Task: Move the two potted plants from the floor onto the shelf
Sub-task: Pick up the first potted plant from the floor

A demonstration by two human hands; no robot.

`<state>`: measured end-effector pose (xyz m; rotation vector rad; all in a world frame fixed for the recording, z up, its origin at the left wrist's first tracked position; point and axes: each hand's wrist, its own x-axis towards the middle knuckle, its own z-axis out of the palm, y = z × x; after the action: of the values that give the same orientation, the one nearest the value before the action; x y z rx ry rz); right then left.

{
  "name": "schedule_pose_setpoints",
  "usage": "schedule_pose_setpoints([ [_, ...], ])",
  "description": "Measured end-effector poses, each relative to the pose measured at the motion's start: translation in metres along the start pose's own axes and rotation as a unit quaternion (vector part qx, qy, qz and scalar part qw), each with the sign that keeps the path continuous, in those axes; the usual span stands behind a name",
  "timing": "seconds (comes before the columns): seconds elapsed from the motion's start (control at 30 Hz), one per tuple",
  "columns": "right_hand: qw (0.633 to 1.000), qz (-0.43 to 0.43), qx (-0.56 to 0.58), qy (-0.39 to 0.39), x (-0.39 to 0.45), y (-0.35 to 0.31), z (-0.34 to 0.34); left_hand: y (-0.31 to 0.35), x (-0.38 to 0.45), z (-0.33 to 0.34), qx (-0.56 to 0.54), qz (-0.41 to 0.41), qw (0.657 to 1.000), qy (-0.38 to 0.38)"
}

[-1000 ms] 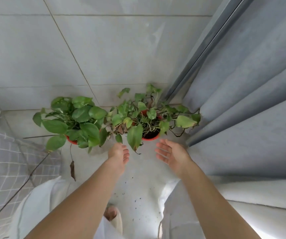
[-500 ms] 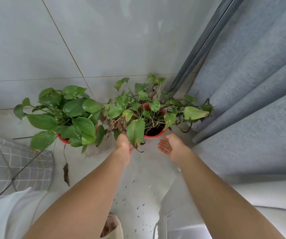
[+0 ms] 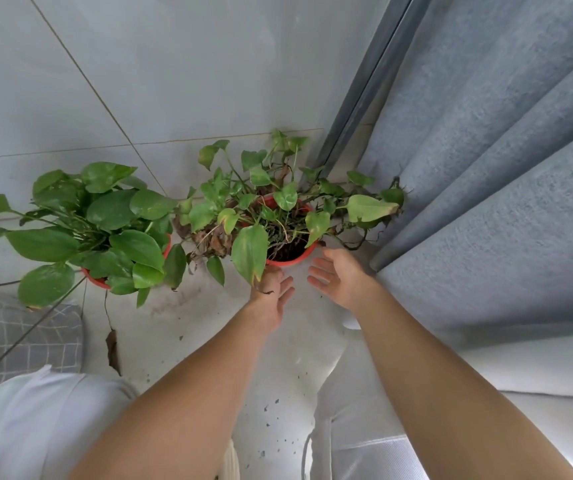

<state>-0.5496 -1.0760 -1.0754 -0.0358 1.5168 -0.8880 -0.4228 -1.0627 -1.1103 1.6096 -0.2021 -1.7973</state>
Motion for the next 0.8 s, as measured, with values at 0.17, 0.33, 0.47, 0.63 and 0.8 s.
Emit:
schedule_pose_setpoints([
  [0.17, 0.999, 0.001, 0.004, -0.037, 0.0, 0.001, 0.0, 0.001, 0.006, 0.01, 0.002, 0.007, 1.0, 0.022],
  [0.33, 0.996, -0.002, 0.03, -0.087, -0.003, -0.001, 0.0, 0.006, 0.004, 0.012, -0.045, 0.002, 0.998, 0.038],
  [0.47, 0.991, -0.01, 0.072, -0.11, -0.002, -0.003, -0.001, 0.013, 0.0, 0.011, -0.076, -0.014, 0.996, 0.054],
  [0.63, 0.989, -0.002, 0.105, -0.109, -0.001, -0.003, 0.0, 0.014, -0.001, 0.004, -0.096, -0.019, 0.994, 0.052],
  [0.8, 0.988, 0.038, 0.126, -0.085, 0.0, 0.0, -0.002, 0.012, -0.003, -0.005, -0.118, -0.026, 0.988, 0.093],
])
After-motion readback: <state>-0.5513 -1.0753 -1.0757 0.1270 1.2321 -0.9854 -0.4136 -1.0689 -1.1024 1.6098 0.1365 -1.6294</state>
